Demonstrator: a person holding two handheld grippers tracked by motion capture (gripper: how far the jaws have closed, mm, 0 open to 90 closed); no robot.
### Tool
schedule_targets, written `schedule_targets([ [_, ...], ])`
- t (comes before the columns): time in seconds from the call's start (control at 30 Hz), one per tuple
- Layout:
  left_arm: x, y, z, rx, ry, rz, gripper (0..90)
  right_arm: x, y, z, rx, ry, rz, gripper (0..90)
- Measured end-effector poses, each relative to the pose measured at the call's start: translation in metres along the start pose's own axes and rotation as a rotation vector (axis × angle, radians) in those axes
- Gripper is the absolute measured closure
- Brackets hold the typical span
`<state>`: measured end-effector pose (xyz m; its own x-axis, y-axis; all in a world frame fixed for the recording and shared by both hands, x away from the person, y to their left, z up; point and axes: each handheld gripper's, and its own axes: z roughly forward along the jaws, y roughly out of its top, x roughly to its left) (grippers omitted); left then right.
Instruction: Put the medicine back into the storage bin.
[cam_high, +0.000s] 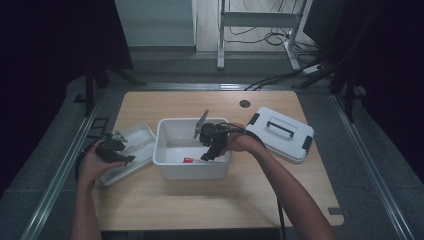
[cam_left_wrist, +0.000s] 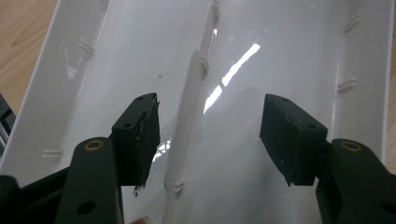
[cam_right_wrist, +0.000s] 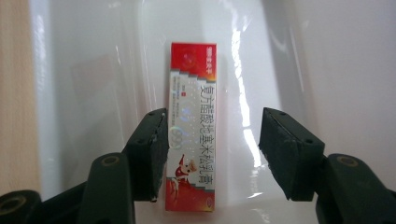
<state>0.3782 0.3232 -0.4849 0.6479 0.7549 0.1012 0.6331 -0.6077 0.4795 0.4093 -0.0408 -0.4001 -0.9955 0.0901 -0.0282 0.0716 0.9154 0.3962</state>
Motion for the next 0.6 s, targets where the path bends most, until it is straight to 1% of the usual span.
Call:
schedule_targets([
  [0.1,0.000,0.000,-0.002,-0.011,0.007,0.001,37.8,0.001,-0.001,-0.010,-0.043,-0.017,0.016,43.2],
  [0.2,0.001,0.000,-0.004,-0.025,0.013,-0.005,37.8,0.004,-0.003,-0.023,-0.119,-0.036,0.034,44.1],
  [0.27,0.002,-0.001,-0.006,-0.027,0.014,-0.009,38.0,0.007,-0.006,-0.032,-0.155,-0.049,0.040,44.8],
  [0.33,0.002,-0.001,-0.006,-0.020,0.014,-0.003,38.3,0.010,-0.010,-0.039,-0.186,-0.060,0.040,44.8],
  [0.43,0.001,0.001,-0.009,-0.014,0.016,0.007,38.6,0.013,-0.017,-0.049,-0.211,-0.071,0.051,44.7],
  [0.53,0.001,0.003,-0.013,-0.005,0.015,0.025,38.9,0.015,-0.024,-0.056,-0.218,-0.081,0.060,44.5],
  [0.6,0.004,0.004,-0.015,0.016,0.010,0.043,39.6,0.016,-0.028,-0.060,-0.225,-0.088,0.068,44.5],
])
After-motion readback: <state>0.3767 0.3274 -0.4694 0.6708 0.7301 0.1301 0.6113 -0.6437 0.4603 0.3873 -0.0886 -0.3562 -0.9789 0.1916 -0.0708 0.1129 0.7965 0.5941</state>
